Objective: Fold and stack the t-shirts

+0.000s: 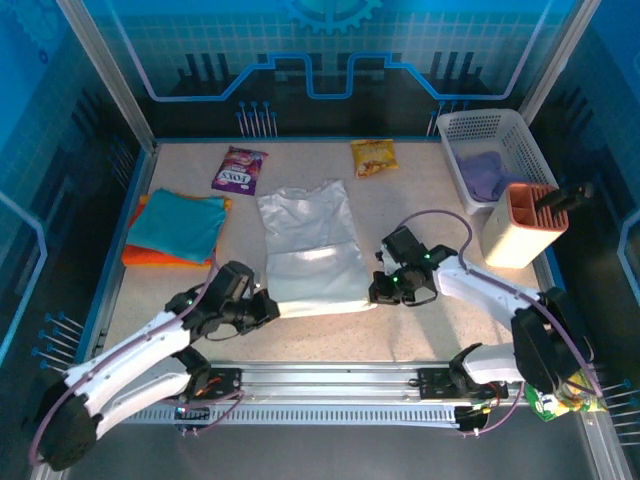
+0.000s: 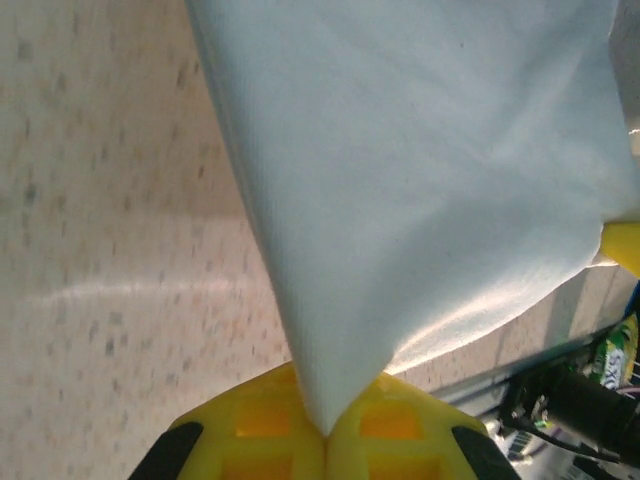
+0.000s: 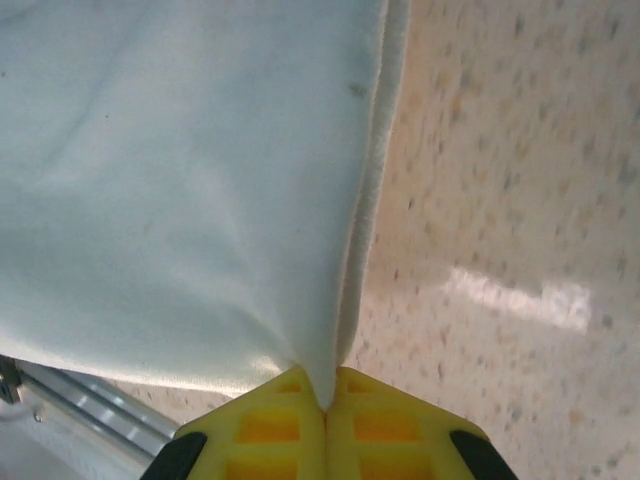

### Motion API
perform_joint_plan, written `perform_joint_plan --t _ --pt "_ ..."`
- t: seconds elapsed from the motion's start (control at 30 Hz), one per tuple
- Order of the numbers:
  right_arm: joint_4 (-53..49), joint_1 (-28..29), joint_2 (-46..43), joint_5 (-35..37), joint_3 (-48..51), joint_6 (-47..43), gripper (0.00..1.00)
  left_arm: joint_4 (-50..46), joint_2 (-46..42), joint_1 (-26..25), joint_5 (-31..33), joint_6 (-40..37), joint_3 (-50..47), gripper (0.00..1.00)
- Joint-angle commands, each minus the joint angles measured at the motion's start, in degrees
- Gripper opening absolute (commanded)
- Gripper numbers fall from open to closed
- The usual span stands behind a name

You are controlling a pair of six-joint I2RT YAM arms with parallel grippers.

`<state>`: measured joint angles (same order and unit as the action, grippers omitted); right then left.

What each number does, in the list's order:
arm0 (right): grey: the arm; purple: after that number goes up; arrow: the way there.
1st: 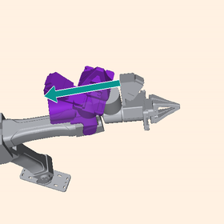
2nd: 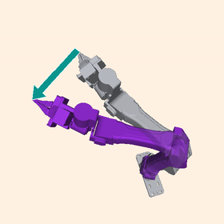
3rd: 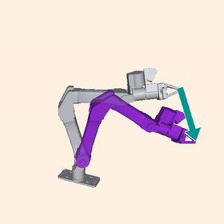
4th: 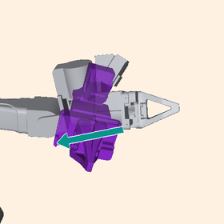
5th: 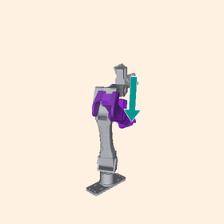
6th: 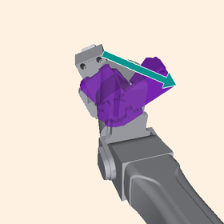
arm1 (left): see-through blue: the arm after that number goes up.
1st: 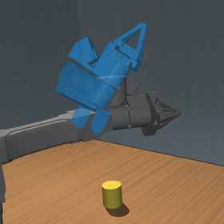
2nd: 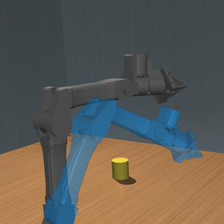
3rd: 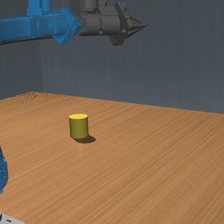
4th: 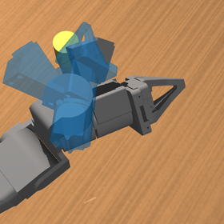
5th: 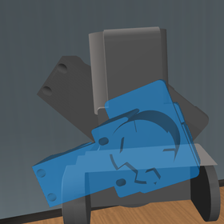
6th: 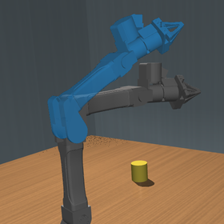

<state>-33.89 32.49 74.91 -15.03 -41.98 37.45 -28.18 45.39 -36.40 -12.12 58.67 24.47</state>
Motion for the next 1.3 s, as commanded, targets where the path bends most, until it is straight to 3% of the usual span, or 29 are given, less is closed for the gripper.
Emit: perform_joint_plan --t 0.0,0.27,0.57,0.87,1.27 --pt "-4.01 2.4 -4.6 1.57 3.09 2.69 0.0 -6.81 -5.18 -5.07 4.97 9.29 -2.58 0.0" --pt "-10.31 7.7 -15.2 6.02 5.14 9.22 0.0 -7.64 -5.53 -21.28 13.61 17.29 0.13 0.0" --pt "-18.39 7.44 -17.56 10.42 -6.85 9.02 0.0 -11.18 0.69 -22.33 19.49 12.76 15.25 0.0" --pt "-18.41 1.14 -9.68 8.16 -18.92 4.11 0.0 -13.45 4.98 -17.38 22.14 9.65 23.97 0.0" --pt "-14.2 -5.98 3.49 0.23 -28.68 -1.12 0.0 -10.0 5.39 -1.88 16.2 3.2 24.8 0.0"
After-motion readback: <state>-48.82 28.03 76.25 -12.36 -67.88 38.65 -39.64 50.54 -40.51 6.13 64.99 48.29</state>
